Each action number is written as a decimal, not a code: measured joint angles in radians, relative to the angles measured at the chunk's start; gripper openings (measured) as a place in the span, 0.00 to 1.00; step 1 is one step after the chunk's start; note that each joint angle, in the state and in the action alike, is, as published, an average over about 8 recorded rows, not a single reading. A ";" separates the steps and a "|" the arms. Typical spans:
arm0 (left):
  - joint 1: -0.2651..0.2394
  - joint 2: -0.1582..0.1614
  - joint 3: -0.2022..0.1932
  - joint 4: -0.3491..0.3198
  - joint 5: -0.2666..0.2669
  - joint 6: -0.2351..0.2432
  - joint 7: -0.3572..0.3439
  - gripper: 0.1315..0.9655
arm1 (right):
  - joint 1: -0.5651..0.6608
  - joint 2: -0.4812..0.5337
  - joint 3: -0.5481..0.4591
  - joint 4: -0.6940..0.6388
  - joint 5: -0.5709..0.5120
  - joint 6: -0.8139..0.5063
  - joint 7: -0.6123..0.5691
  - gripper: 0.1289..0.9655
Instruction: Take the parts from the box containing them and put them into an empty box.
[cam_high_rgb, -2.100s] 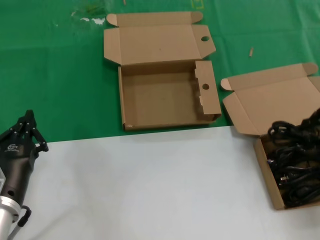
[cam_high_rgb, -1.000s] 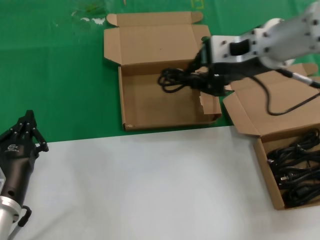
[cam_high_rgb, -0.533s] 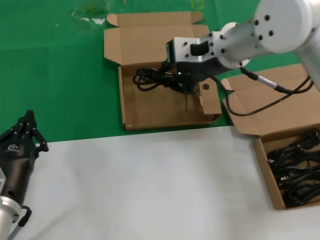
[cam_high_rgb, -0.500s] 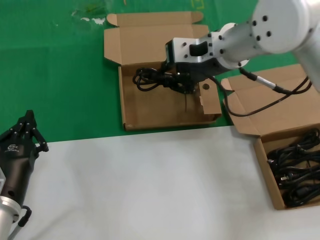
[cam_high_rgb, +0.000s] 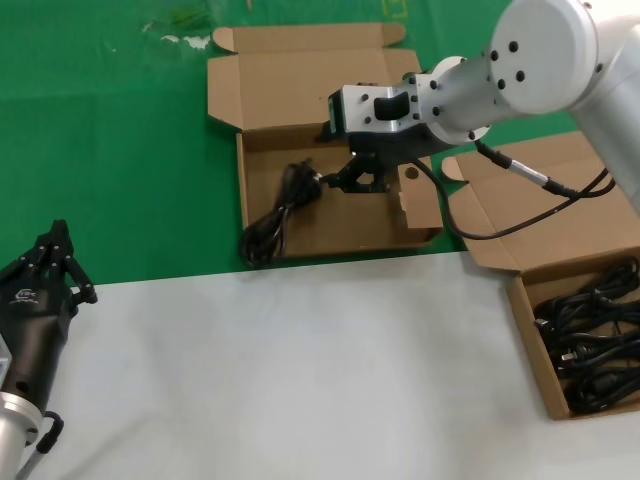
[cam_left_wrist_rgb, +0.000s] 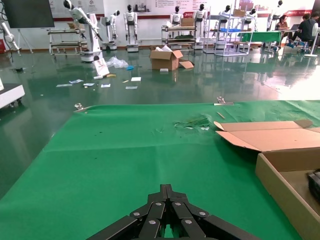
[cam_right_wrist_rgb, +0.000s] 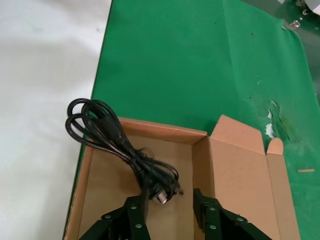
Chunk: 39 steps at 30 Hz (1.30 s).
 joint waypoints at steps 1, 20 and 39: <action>0.000 0.000 0.000 0.000 0.000 0.000 0.000 0.01 | 0.000 0.002 0.002 0.000 0.002 0.001 -0.001 0.21; 0.000 0.000 0.000 0.000 0.000 0.000 0.000 0.01 | -0.202 0.193 0.209 0.327 0.243 0.058 0.064 0.60; 0.000 0.000 0.000 0.000 0.000 0.000 0.000 0.06 | -0.406 0.237 0.317 0.458 0.338 0.208 0.091 0.95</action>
